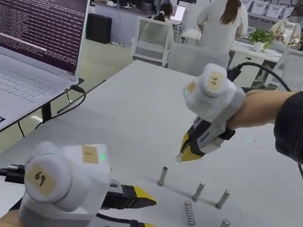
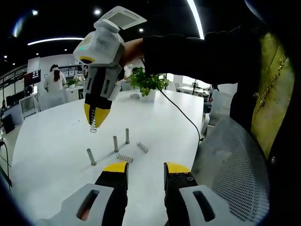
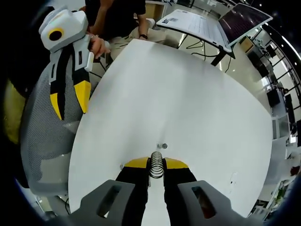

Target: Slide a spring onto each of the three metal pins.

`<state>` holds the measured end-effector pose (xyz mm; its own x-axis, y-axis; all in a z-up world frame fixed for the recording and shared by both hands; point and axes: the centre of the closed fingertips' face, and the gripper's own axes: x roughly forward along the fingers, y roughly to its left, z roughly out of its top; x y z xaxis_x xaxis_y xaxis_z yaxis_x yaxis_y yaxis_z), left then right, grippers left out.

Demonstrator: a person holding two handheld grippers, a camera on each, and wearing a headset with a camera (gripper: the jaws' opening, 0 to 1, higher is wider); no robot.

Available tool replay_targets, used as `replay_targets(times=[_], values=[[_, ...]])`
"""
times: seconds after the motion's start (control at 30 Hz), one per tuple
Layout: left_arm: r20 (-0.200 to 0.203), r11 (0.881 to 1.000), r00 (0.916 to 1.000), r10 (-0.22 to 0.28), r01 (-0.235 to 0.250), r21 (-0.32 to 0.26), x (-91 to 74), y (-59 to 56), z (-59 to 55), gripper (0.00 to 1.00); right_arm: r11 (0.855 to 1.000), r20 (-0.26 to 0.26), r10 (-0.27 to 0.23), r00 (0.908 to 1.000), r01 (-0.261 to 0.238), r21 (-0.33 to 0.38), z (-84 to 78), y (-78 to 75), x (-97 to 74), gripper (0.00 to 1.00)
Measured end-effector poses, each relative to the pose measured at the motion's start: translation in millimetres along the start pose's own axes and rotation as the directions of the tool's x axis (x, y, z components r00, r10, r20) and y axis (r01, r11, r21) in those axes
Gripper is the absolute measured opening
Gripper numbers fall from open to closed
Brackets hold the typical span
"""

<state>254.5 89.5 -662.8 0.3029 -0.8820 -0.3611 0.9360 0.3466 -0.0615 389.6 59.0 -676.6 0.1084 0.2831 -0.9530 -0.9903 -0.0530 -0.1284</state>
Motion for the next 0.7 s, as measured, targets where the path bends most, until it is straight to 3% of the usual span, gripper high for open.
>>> replay_targets(times=[0.37, 0.7], values=[[-0.004, 1.000, 0.9999, 0.013, -0.013, -0.003, -1.2, 4.0, -2.6, 0.24, 0.999, -0.042, 0.041, 0.9983, -0.041, -0.004, 0.1, -8.0, 28.7, 0.08], [0.011, 0.999, 0.9988, 0.048, -0.048, -0.017, -5.3, 13.1, -3.0, 0.29, 0.999, -0.065, 0.040, 0.9971, -0.041, -0.007, -2.7, -16.1, 38.3, 0.08]])
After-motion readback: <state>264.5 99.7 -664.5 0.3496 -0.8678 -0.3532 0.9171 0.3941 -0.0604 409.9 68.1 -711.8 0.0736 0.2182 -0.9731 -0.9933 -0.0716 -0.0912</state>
